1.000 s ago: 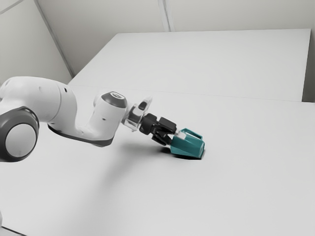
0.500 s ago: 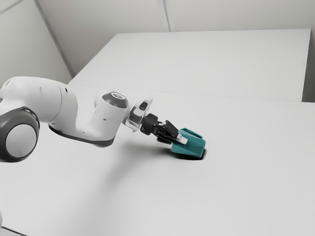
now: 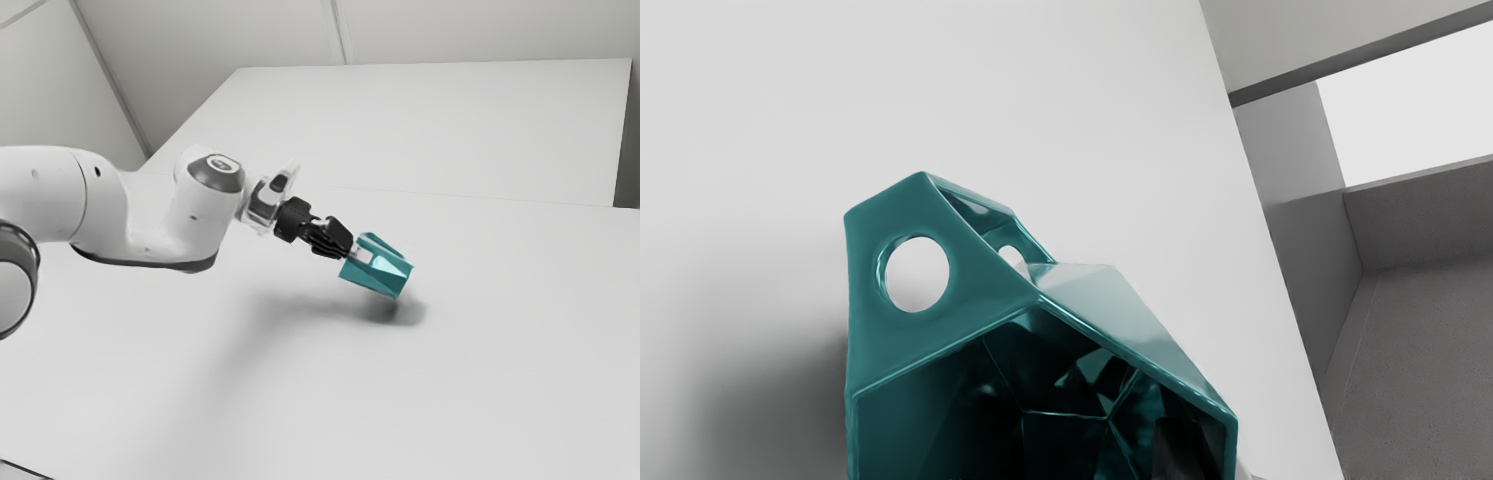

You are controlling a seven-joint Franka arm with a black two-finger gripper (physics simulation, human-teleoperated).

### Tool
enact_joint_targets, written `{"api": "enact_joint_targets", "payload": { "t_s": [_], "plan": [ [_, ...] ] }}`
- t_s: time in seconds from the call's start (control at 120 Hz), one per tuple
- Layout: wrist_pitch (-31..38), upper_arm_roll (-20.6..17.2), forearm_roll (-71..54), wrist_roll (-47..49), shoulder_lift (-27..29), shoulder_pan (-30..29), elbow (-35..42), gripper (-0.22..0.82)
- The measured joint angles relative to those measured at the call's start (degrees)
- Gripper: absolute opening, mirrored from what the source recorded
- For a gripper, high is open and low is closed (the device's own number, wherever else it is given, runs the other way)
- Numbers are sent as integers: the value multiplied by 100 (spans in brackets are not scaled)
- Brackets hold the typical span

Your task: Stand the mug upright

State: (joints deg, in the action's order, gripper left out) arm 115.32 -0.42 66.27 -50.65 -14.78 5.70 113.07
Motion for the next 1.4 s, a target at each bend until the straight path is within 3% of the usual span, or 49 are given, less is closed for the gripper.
{"api": "enact_joint_targets", "payload": {
  "t_s": [0.2, 0.65, 0.975, 1.4],
  "plan": [
    [27, 63, -1596, 527, 471, -83, -7, -18],
    [-23, 86, -4747, 2191, 967, -170, 65, -18],
    [48, 69, -5850, 3312, 1561, -179, 700, -18],
    [1162, 45, -6212, 4364, 1707, -169, 1396, -18]
  ]
}}
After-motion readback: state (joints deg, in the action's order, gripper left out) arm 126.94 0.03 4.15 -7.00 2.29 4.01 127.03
